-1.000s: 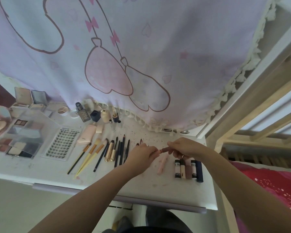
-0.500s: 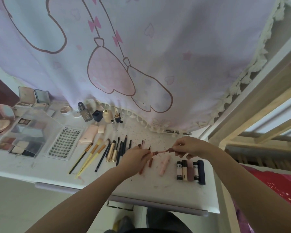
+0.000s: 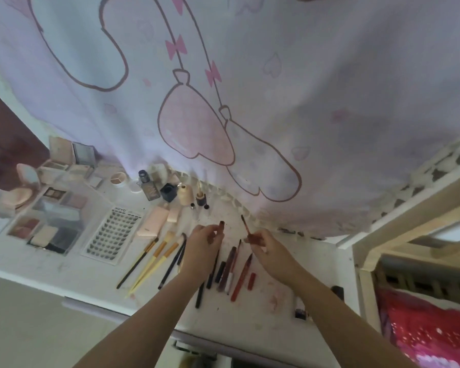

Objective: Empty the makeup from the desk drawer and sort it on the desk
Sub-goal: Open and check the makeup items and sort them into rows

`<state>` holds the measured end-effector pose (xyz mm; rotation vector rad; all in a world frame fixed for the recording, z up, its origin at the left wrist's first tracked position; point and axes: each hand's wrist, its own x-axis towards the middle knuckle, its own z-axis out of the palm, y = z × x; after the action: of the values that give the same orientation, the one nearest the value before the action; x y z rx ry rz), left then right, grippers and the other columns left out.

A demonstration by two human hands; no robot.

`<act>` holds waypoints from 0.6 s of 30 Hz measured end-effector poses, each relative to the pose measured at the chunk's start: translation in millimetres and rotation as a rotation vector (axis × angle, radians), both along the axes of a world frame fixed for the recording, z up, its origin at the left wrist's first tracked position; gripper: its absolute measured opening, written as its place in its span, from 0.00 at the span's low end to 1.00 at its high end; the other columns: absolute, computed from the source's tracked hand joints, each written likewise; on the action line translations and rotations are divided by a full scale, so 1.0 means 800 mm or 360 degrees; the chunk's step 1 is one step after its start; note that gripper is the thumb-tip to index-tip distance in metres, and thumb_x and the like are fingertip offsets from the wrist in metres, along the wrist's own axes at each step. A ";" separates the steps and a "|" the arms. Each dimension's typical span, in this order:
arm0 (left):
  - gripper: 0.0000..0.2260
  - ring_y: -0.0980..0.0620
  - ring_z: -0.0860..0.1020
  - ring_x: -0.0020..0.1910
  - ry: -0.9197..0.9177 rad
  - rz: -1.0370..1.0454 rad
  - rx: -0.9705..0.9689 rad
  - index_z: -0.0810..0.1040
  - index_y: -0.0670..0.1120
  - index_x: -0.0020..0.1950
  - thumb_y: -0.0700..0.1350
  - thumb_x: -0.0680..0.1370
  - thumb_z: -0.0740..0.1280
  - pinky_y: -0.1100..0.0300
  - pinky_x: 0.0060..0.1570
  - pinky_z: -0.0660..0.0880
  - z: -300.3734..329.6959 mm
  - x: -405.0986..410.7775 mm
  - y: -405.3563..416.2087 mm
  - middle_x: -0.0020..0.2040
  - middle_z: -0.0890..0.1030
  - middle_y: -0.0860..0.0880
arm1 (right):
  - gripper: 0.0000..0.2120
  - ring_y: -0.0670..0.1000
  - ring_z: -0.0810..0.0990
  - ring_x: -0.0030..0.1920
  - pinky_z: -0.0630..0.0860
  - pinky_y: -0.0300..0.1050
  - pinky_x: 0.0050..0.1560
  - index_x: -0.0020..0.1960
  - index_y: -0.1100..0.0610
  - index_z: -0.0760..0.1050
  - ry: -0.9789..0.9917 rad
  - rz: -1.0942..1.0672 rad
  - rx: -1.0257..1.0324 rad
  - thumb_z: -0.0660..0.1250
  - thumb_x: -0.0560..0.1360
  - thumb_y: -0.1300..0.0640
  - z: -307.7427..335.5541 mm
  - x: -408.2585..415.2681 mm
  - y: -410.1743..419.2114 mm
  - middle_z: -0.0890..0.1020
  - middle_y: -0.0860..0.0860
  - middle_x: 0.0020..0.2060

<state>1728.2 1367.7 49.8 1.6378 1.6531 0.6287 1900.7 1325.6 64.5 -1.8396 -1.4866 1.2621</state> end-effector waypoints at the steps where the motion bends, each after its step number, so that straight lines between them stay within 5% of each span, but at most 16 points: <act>1: 0.09 0.63 0.71 0.40 -0.0013 0.0056 -0.0006 0.79 0.47 0.57 0.47 0.79 0.63 0.71 0.41 0.65 -0.004 0.001 0.004 0.45 0.74 0.53 | 0.07 0.44 0.74 0.56 0.70 0.38 0.54 0.57 0.53 0.72 -0.0121 0.0002 0.0125 0.60 0.80 0.55 -0.008 -0.007 0.010 0.77 0.44 0.54; 6: 0.05 0.57 0.74 0.44 0.0099 0.0025 0.0114 0.80 0.50 0.48 0.47 0.78 0.64 0.65 0.44 0.69 -0.024 0.008 0.025 0.43 0.77 0.56 | 0.04 0.45 0.74 0.48 0.72 0.36 0.49 0.52 0.53 0.73 -0.0218 -0.0092 0.0380 0.62 0.78 0.58 -0.036 -0.030 0.057 0.75 0.48 0.48; 9: 0.07 0.55 0.74 0.48 0.0233 -0.0034 0.0192 0.80 0.49 0.50 0.48 0.78 0.64 0.58 0.50 0.71 -0.033 0.015 0.039 0.46 0.79 0.55 | 0.03 0.46 0.75 0.47 0.71 0.37 0.47 0.49 0.53 0.71 -0.0266 -0.0120 0.0402 0.62 0.78 0.59 -0.053 -0.035 0.075 0.76 0.49 0.46; 18: 0.09 0.49 0.75 0.53 0.0506 -0.0200 0.0365 0.79 0.49 0.54 0.49 0.79 0.63 0.56 0.51 0.67 -0.052 0.027 0.053 0.51 0.80 0.52 | 0.04 0.48 0.76 0.42 0.73 0.42 0.42 0.45 0.55 0.71 -0.0310 -0.0103 0.0408 0.60 0.78 0.60 -0.083 -0.037 0.089 0.78 0.50 0.41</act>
<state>1749.7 1410.5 8.2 2.0785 1.7296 0.5304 1870.8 1397.0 -1.8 -1.8618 -1.5922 0.8371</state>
